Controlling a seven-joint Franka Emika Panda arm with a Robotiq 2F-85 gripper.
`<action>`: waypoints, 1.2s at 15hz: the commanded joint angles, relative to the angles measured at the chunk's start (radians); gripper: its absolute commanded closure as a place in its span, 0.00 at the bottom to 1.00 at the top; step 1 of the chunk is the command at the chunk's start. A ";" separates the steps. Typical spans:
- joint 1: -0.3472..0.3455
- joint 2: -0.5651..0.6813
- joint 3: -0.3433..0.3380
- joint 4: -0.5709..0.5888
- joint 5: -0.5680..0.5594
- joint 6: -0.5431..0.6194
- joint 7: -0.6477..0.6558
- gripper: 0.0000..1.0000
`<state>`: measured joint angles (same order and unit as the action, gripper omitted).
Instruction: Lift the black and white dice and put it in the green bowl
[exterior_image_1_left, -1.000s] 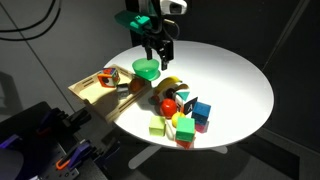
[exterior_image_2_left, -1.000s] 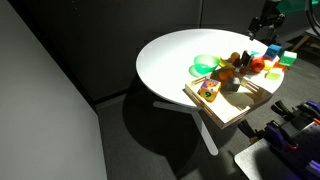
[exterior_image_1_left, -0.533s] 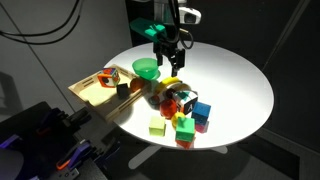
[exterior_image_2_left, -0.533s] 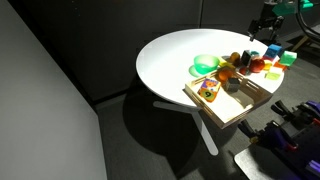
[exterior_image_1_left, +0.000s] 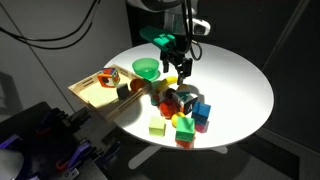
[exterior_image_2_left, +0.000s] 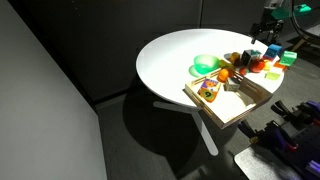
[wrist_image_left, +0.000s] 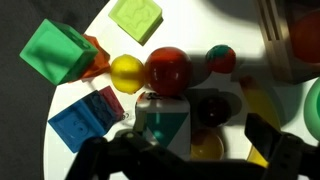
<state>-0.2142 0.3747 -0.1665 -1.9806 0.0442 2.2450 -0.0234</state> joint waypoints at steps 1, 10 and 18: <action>-0.015 0.046 0.003 0.049 0.013 0.008 -0.017 0.00; -0.010 0.116 -0.001 0.057 -0.016 0.137 -0.013 0.00; -0.015 0.171 0.000 0.060 -0.023 0.190 -0.032 0.00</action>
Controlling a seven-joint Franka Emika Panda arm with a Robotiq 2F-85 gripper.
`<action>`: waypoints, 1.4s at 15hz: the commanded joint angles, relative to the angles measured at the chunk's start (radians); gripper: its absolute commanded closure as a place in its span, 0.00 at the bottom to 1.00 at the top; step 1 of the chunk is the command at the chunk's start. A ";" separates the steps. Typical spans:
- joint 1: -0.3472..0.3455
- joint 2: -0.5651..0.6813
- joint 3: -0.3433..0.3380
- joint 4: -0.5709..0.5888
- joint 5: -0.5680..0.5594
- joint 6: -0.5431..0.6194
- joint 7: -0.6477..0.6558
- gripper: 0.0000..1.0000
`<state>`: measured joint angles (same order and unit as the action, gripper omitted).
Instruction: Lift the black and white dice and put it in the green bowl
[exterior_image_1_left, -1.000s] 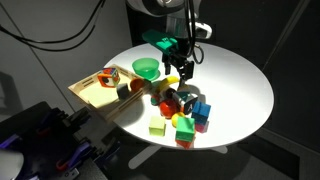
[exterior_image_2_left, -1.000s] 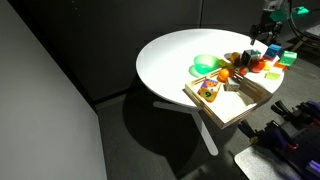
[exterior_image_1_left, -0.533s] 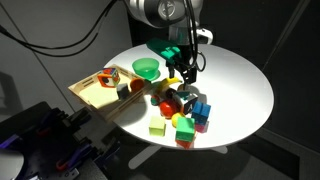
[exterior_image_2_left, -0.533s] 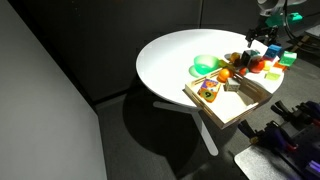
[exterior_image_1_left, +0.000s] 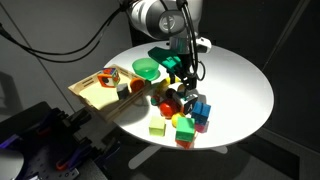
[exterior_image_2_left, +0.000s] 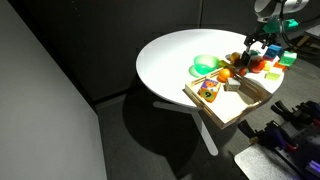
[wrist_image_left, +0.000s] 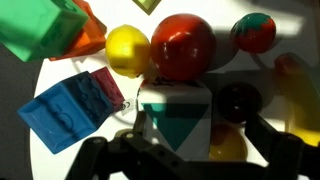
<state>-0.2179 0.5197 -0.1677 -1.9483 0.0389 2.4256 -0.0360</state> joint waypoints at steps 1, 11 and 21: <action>-0.011 0.031 0.000 0.028 -0.021 0.012 -0.020 0.00; -0.009 0.062 -0.015 0.040 -0.052 0.023 -0.013 0.00; -0.003 0.074 -0.024 0.045 -0.074 0.024 -0.006 0.00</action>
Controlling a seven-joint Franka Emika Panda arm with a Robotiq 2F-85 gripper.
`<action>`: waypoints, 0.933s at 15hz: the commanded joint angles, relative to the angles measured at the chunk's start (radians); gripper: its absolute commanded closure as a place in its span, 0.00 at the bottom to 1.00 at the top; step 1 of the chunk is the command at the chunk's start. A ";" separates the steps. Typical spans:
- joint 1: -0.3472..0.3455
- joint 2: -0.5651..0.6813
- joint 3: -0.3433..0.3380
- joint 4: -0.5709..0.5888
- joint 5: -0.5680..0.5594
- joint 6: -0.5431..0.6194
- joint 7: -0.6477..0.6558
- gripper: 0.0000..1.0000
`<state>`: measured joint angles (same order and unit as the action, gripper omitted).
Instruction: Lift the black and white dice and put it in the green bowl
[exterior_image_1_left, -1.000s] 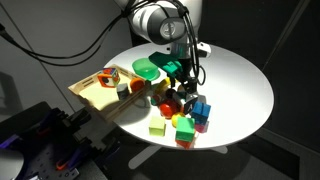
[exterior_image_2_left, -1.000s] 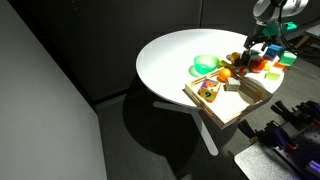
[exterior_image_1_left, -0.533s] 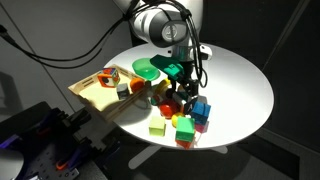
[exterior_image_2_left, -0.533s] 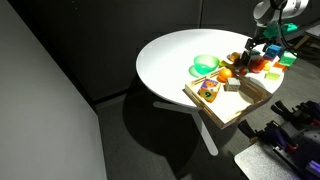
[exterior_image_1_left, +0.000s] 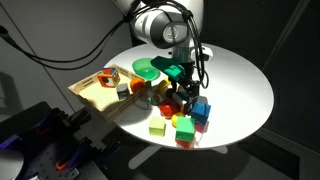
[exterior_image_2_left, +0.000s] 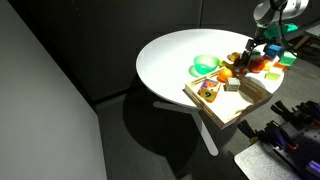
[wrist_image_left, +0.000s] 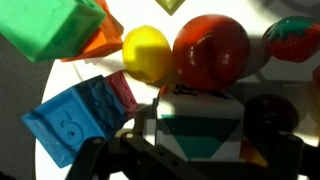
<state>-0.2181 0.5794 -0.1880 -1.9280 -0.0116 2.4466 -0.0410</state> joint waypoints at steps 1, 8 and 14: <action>-0.003 0.015 -0.003 0.025 -0.023 0.002 0.000 0.00; 0.003 0.023 -0.008 0.028 -0.027 -0.002 0.012 0.34; 0.001 -0.011 0.000 0.020 -0.015 -0.036 0.008 0.80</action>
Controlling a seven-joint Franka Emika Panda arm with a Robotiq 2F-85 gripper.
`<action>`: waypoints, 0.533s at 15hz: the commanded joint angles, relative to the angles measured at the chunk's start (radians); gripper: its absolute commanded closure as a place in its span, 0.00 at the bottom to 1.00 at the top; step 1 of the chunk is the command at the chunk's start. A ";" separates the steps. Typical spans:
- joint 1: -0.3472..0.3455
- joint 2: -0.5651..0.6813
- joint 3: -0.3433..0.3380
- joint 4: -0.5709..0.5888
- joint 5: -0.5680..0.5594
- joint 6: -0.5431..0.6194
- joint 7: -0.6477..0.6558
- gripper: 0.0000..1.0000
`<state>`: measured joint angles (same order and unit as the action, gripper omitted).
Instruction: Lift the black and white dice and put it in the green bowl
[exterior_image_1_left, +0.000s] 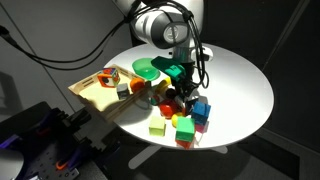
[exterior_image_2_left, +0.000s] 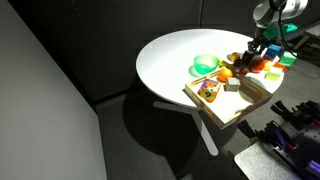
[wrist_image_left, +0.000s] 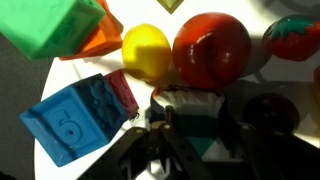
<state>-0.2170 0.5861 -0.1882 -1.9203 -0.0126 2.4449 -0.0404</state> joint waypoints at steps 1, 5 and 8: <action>-0.002 -0.030 0.004 0.009 -0.009 -0.042 0.002 0.87; 0.003 -0.086 0.005 -0.009 -0.012 -0.067 -0.001 0.97; 0.011 -0.128 0.006 -0.013 -0.014 -0.110 0.002 0.97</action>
<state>-0.2094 0.5178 -0.1859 -1.9183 -0.0126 2.3890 -0.0405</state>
